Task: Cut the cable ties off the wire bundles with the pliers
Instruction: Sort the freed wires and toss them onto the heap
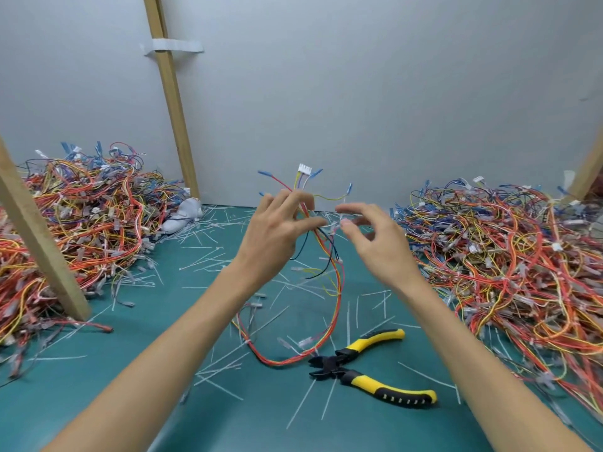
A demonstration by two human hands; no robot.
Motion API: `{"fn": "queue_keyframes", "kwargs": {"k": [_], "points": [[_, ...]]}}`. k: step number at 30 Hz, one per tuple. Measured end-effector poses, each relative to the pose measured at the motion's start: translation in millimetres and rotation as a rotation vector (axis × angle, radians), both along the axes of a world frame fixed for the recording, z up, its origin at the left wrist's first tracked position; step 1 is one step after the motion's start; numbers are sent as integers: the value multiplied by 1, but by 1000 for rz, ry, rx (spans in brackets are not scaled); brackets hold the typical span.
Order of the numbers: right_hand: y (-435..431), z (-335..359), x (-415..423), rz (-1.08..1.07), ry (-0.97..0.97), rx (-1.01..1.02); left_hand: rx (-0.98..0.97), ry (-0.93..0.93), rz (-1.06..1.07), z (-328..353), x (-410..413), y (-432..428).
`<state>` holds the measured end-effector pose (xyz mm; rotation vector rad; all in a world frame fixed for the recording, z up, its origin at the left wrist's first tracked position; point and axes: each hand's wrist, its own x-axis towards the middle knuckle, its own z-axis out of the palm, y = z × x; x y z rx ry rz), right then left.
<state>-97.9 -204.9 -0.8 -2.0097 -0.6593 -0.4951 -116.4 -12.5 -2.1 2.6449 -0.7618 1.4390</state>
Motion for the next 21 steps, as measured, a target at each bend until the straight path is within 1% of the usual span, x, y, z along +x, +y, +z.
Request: {"fn": "queue_keyframes", "kwargs": {"k": [2,5,7,9,11,14,16,18,21], "points": [[1,5,2,117,156,-33,-21,-45,-68,0,1,-8],[2,1,3,293,356,83,-110,-95,-145,-6,2,-16],[1,-2,5,356,410,122,-275,-61,-189,-12,3,-18],[0,-6,7,380,455,146,-439,29,-252,-16,2,-19],[-1,-10,9,345,450,161,-482,62,-226,-19,1,-22],[3,-21,15,144,367,145,-458,7,15,-23,3,-25],[7,-30,18,18,364,170,-508,-25,122,-27,3,-27],[10,-39,17,-1,446,300,-626,-18,160,-31,3,-28],[10,-47,16,25,553,481,-853,32,102,-41,0,-27]]}}
